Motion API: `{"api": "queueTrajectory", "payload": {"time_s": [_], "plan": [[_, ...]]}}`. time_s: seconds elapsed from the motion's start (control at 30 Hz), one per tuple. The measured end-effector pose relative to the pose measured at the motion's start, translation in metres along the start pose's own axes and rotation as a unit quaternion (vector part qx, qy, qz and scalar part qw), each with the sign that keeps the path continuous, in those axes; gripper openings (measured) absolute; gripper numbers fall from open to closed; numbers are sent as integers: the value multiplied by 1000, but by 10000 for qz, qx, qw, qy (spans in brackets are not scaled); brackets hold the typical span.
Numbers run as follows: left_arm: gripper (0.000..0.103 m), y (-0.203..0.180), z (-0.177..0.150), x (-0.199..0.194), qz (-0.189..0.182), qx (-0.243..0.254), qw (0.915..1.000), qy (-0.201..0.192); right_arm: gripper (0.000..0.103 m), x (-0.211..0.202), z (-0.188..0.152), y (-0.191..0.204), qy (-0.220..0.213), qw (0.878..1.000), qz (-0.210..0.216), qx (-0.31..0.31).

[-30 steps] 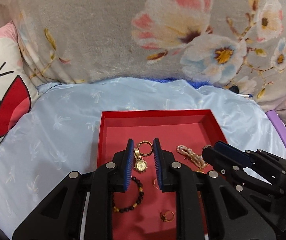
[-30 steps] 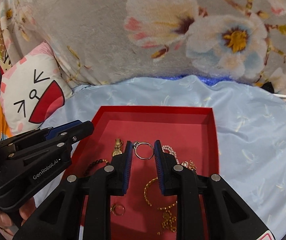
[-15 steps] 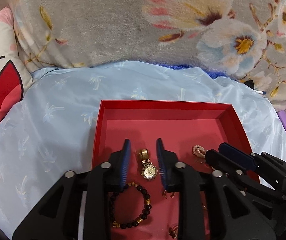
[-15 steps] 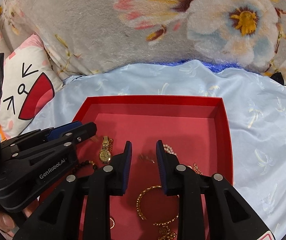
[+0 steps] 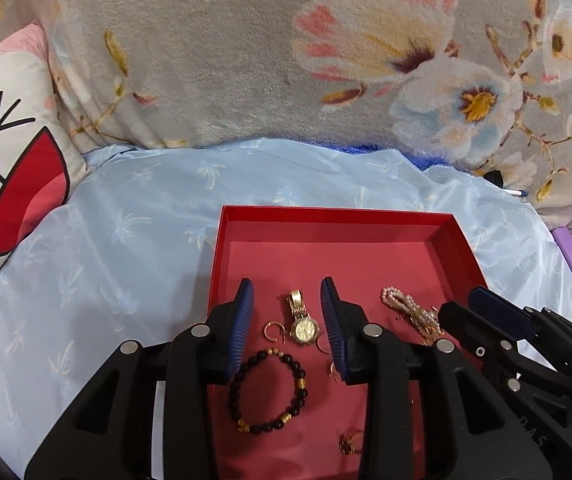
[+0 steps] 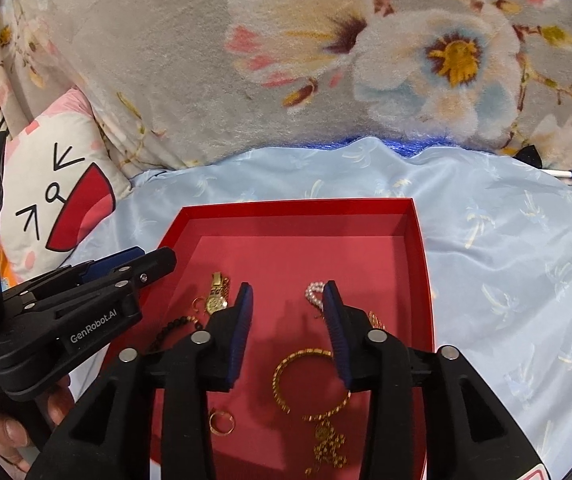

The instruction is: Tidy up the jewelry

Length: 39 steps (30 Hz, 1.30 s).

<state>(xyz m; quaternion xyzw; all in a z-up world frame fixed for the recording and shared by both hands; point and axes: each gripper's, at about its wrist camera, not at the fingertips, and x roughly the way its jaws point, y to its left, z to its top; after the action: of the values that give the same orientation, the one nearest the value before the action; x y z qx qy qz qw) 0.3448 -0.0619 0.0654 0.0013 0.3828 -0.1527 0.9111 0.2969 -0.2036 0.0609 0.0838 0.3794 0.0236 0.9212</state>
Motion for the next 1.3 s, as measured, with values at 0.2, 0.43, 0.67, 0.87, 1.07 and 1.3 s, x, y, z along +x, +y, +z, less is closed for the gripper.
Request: {"api": "queueTrajectory", "payload": {"time_s": [0.2,0.43,0.67,0.87,1.07,1.3], "plan": [[34,-12,-24,-30,97,110,9998,-100,42,-31,-25,11,-177,9996,-201,-135],[40,-25,-59,-70,231,223,9993,-214,52,-71,-63,19,-338,9984,-395,-225],[42,-33,-102,-98,306,298,9989,-200,58,-99,-113,20,-401,9966,-692,-202],[54,-45,-141,-110,576,438,9966,-394,67,-108,-149,28,-475,9938,-967,-272],[62,-37,-165,-103,747,119,9961,-459,75,-97,-169,31,-478,9907,-1225,-349],[63,-22,-173,-94,888,-187,9948,-467,75,-82,-171,22,-235,9912,-1288,-198]]}}
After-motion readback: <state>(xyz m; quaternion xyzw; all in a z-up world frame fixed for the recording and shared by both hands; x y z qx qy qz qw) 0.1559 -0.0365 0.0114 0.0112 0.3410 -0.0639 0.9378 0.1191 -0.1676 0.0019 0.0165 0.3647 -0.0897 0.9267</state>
